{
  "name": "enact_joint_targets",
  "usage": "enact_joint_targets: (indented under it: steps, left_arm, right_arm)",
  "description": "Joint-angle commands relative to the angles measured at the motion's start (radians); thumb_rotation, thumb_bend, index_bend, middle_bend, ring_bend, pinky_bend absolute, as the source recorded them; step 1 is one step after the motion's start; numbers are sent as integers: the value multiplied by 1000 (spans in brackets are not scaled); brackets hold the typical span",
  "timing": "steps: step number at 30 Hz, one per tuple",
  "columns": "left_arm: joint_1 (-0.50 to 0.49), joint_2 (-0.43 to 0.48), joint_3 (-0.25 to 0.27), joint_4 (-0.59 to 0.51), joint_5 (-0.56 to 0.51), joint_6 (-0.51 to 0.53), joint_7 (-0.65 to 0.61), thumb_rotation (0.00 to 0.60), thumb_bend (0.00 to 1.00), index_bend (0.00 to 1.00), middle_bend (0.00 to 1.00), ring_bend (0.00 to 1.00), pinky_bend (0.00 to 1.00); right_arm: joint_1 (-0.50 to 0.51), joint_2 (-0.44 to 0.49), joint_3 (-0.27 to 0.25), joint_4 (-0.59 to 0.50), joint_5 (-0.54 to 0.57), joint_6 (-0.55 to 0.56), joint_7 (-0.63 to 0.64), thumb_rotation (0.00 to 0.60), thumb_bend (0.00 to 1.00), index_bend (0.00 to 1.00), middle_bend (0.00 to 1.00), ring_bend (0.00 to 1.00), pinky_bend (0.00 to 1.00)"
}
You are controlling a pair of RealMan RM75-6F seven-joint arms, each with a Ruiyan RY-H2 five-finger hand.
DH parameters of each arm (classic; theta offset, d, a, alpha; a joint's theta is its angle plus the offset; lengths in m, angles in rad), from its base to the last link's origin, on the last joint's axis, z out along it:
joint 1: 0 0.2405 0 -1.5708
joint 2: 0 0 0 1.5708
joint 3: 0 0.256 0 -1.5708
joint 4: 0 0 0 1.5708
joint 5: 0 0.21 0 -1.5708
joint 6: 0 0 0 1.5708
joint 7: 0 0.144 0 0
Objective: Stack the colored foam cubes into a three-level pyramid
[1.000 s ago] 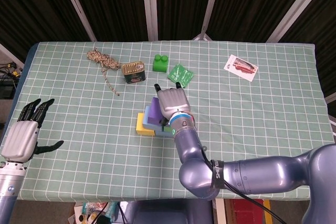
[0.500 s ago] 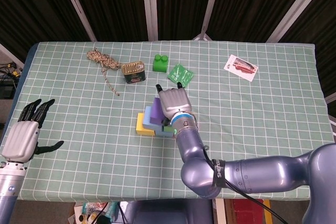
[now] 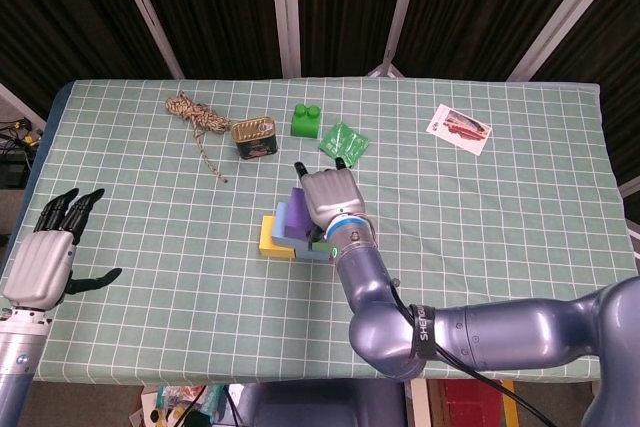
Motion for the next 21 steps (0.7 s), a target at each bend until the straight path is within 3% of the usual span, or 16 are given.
enact_joint_targets:
  steps: [1, 21]
  left_arm:
    - [1, 1, 0, -1, 1, 1, -1, 600, 65, 62, 107, 12, 24]
    - [1, -1, 6, -3, 10, 0, 8, 600, 65, 62, 107, 12, 24]
  right_arm:
    - [-2, 4, -1, -7, -8, -4, 2, 600, 256, 0, 494, 271, 0]
    - [-15, 28, -43, -27, -61, -31, 26, 600, 256, 0, 494, 271, 0]
